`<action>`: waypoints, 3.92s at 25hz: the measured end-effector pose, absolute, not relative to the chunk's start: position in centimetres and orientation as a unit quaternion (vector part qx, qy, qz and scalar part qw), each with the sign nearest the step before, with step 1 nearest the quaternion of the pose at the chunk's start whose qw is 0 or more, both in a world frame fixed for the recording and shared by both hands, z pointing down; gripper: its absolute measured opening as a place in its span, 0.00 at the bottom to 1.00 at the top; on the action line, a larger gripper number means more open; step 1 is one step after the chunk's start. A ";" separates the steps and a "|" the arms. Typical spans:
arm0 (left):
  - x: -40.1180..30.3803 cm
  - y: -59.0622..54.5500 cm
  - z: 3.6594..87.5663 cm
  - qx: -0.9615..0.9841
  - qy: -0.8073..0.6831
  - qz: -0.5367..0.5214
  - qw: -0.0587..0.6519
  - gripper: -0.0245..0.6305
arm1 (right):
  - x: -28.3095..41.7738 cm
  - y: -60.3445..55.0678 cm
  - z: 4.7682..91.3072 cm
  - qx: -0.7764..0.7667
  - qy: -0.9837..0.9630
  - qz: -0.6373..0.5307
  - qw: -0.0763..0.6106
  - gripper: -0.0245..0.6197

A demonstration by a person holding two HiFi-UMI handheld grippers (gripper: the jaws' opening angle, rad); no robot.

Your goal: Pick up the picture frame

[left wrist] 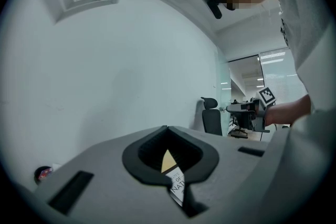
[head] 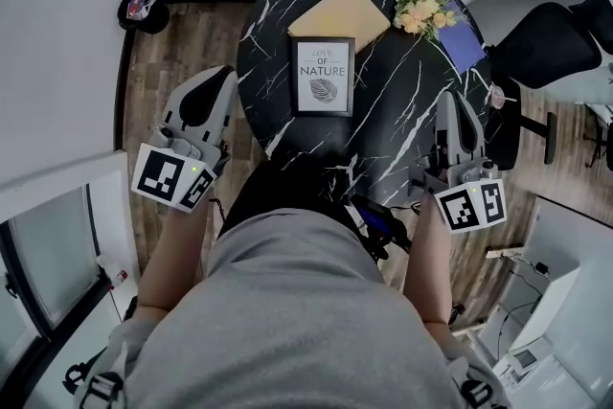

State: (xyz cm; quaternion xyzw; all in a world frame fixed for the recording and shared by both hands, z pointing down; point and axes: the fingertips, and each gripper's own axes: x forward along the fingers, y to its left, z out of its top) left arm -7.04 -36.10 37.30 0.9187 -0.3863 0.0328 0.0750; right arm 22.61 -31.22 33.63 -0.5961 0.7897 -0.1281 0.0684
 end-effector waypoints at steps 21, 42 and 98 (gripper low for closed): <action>-6.7 -36.0 38.5 0.915 -0.393 0.042 0.078 0.05 | 23.9 -32.7 35.1 -0.595 0.790 -0.132 0.068 0.08; -9.2 -38.7 41.6 0.898 -0.426 0.062 0.092 0.05 | 20.2 -38.4 47.6 -0.520 0.817 -0.250 0.000 0.08; -6.7 -42.2 45.6 0.899 -0.420 0.050 0.118 0.05 | 10.8 -38.9 64.9 -0.199 0.793 -0.574 -0.049 0.10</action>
